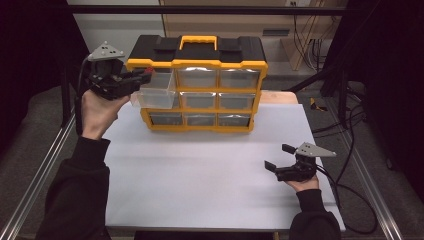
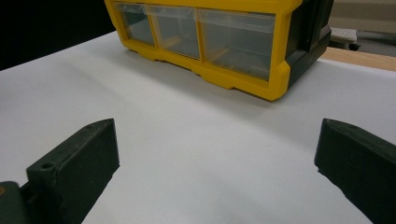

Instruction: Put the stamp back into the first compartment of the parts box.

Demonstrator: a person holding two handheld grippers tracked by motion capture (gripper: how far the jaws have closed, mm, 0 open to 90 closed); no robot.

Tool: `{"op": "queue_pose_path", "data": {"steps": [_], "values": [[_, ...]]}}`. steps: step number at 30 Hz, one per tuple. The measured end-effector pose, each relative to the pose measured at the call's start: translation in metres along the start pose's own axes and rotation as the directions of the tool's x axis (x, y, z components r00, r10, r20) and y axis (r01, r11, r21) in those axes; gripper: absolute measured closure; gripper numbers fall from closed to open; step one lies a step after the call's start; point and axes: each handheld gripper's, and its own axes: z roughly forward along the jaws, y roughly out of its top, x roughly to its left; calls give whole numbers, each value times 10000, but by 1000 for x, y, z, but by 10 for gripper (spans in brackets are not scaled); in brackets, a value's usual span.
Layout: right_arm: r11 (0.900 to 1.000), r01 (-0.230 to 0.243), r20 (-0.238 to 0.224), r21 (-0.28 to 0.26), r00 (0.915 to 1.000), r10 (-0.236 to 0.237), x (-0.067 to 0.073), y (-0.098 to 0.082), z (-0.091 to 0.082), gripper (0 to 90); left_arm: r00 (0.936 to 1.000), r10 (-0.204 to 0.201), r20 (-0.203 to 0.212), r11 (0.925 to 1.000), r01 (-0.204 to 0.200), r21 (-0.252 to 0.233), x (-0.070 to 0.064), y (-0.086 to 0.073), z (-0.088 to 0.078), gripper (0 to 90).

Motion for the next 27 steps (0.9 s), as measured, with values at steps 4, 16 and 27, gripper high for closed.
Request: {"op": "queue_pose_path", "data": {"steps": [4, 16, 27], "values": [[10000, 23, -7, 7, 10000, -23, 0, 0, 0, 3, 10000, -80, -53, 9999, 80, 92, 4, 0, 5, 760], [10000, 53, -6, 6, 10000, -53, 0, 0, 0, 3, 9995, -159, -288, 9996, 165, 209, 15, -3, 14, 760], [10000, 6, 7, 6, 10000, -6, 0, 0, 0, 3, 9985, -327, -447, 9987, 343, 369, 23, -7, 22, 760]]}}
